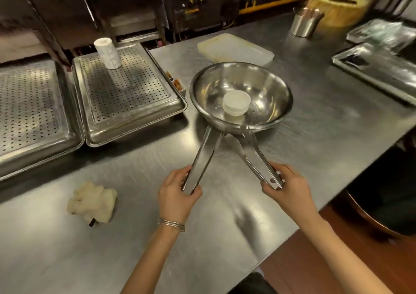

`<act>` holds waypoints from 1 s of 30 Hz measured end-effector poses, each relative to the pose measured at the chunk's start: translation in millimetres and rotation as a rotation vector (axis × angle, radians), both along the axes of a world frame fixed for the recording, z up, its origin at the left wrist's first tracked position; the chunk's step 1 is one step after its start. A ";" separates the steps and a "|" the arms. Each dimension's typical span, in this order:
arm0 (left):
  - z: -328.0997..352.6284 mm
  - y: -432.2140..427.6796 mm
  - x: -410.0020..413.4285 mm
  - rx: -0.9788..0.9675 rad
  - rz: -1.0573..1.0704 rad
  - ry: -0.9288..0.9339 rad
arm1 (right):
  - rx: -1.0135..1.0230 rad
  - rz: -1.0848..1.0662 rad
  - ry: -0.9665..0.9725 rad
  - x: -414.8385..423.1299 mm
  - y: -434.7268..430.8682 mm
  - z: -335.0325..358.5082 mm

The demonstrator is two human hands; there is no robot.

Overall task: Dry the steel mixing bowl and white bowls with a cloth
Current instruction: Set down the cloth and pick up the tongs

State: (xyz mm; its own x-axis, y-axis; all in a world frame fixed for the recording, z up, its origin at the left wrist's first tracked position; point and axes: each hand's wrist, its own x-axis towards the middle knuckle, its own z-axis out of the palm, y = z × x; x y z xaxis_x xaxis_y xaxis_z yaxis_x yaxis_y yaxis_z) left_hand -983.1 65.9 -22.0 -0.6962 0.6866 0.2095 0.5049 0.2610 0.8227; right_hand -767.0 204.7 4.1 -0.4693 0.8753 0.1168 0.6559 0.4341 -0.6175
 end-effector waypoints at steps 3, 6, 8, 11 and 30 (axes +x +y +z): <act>6.1 19.8 26.7 0.051 -0.095 -0.062 | -0.017 -0.095 0.019 40.1 -4.9 7.3; 7.1 41.3 55.1 0.079 -0.210 -0.113 | -0.005 -0.189 0.042 78.4 -7.2 13.5; 7.0 59.0 78.6 0.090 -0.283 -0.117 | 0.015 -0.249 0.039 106.6 -4.7 17.3; 9.9 86.9 120.2 0.093 -0.339 -0.105 | 0.014 -0.311 0.048 153.0 3.9 23.5; 53.6 259.1 374.2 0.111 -0.401 0.034 | 0.150 -0.387 0.024 424.1 148.6 75.4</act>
